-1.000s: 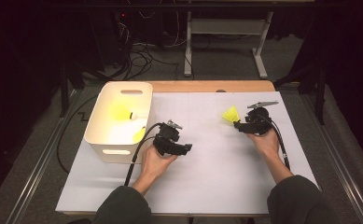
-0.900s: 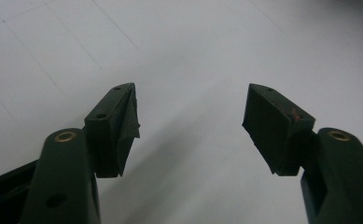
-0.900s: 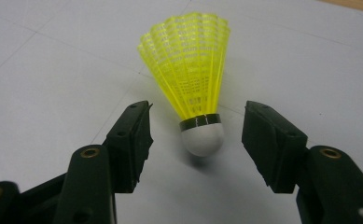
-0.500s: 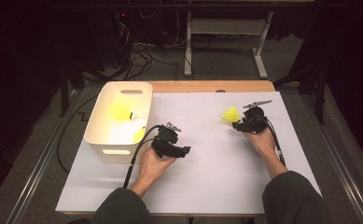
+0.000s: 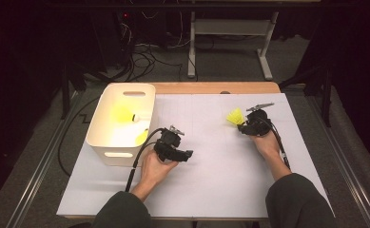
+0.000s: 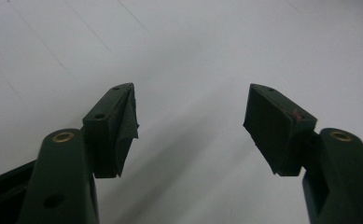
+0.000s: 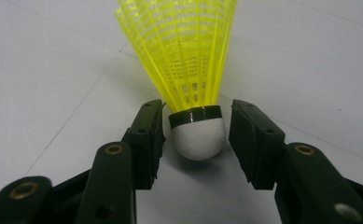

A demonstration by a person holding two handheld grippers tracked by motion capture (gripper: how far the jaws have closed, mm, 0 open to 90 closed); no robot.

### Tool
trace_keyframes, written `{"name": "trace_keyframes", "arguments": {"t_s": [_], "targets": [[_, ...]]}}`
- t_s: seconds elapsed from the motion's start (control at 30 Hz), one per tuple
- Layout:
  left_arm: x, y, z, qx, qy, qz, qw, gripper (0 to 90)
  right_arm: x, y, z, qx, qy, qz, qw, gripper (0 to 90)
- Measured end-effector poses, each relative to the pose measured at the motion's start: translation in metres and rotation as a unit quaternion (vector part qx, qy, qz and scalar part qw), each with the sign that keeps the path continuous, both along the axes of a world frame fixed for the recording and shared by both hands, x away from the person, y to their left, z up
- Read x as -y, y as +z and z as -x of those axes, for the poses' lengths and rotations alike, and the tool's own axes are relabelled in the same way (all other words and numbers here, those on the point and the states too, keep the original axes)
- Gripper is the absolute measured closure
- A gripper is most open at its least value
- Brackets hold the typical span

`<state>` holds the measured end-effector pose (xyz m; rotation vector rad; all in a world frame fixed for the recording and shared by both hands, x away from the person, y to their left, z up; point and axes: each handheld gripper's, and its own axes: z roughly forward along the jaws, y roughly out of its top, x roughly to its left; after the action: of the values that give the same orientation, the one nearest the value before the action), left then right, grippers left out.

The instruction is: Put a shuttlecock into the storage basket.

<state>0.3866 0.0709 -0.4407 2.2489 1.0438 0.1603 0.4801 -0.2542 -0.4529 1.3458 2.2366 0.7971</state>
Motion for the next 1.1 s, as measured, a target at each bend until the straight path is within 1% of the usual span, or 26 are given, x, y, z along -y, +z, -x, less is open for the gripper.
{"name": "trace_keyframes", "arguments": {"t_s": [0.2, 0.33, 0.43, 0.6, 0.7, 0.9, 1.0, 1.1], "targets": [[0.0, 0.0, 0.0, -0.001, -0.001, -0.001, 1.0, 35.7, -0.004, -0.001, 0.001, 0.003, 0.006, 0.013, 0.9999, 63.0], [0.0, 0.0, 0.0, 0.0, 0.0, 0.0, 1.0, 35.9, -0.004, -0.001, 0.002, 0.001, 0.009, 0.016, 0.9998, 64.5], [0.0, 0.0, 0.0, -0.001, 0.0, 0.003, 1.0, 35.9, -0.005, 0.0, 0.002, -0.001, 0.014, 0.014, 0.9998, 65.0], [0.0, 0.0, 0.0, -0.001, 0.0, 0.006, 1.0, 36.0, -0.006, 0.002, 0.006, -0.005, 0.032, 0.006, 0.9995, 65.3], [0.0, 0.001, 0.0, 0.0, -0.003, 0.01, 0.9999, 35.7, -0.006, 0.005, 0.01, -0.007, 0.038, 0.002, 0.9993, 65.4], [-0.001, 0.002, 0.001, 0.002, -0.008, 0.012, 0.9999, 35.5, -0.007, 0.015, 0.022, -0.003, 0.062, -0.003, 0.9981, 65.5], [-0.002, 0.005, 0.003, 0.008, -0.006, 0.013, 0.9999, 35.5, -0.01, 0.02, 0.029, -0.003, 0.075, 0.0, 0.9972, 65.5], [-0.004, 0.008, 0.005, 0.008, -0.007, 0.022, 0.9997, 35.3, -0.011, 0.026, 0.036, -0.001, 0.083, -0.005, 0.9965, 65.5]]}}
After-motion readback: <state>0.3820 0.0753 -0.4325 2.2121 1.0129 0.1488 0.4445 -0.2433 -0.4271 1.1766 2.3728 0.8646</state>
